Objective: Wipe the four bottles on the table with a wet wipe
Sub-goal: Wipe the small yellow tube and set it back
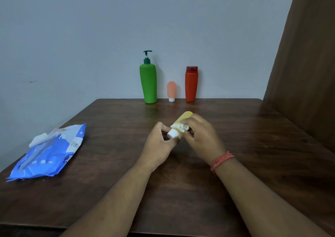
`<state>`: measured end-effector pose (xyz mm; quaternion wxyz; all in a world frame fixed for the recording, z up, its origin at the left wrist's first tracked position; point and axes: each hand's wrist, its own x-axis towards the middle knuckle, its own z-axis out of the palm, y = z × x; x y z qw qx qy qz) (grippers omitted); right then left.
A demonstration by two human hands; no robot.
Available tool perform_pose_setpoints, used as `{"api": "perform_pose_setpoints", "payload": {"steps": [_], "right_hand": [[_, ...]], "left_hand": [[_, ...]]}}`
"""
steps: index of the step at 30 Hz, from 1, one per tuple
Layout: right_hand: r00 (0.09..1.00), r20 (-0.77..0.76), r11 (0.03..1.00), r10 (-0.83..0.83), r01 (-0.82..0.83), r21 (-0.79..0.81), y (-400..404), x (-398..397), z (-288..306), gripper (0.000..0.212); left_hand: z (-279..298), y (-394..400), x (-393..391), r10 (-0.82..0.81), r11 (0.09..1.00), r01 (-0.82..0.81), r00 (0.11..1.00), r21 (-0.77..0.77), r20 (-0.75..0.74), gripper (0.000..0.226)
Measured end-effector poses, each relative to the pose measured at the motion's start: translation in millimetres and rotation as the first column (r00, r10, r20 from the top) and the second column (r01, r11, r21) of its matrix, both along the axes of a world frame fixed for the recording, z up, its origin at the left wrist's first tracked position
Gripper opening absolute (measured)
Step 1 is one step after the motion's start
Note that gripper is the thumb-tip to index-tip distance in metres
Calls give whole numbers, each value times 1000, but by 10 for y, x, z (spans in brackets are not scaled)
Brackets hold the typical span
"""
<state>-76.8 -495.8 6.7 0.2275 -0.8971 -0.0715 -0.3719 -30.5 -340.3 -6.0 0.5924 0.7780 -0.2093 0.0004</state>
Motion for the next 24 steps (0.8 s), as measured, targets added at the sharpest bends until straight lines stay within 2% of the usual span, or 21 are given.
{"api": "perform_pose_setpoints", "payload": {"steps": [2,4,8,10,13,16,18,21,23,24], "right_hand": [[993,65,988,-103,95,123,-75,10,-10,18],[990,65,982,-122,111,154,-77,-4,-24,16],[994,-75,996,85,-87,-27,96,-64,-31,20],[995,-63,996,75,-78,-49,113,-39,-21,22],[996,48,991,-72,66,118,19,17,-3,20],[978,47,949,-204,186,255,-119,23,-3,20],[993,40,972,-115,104,211,-90,-6,-24,23],[995,-45,995,86,-84,45,91,-50,-33,29],[995,-50,996,83,-83,-13,135,-32,-17,28],[999,-2,999,51,-51,16,114,-10,-3,27]], "left_hand": [[-5,-17,-3,-19,999,19,1000,29,2,30],[-11,-25,-8,-23,999,23,1000,42,3,31],[5,9,8,22,1000,-22,1000,4,-13,33],[19,16,7,26,1000,-26,1000,13,-3,33],[9,-16,0,-17,997,13,998,73,54,32],[-19,-45,-5,-44,990,32,995,138,88,30],[-27,-40,2,-34,994,25,996,111,81,30],[-26,-10,27,-6,998,3,999,61,51,31],[-28,1,33,0,1000,-1,999,30,36,31],[-30,-2,33,-1,1000,0,1000,12,27,31]]}}
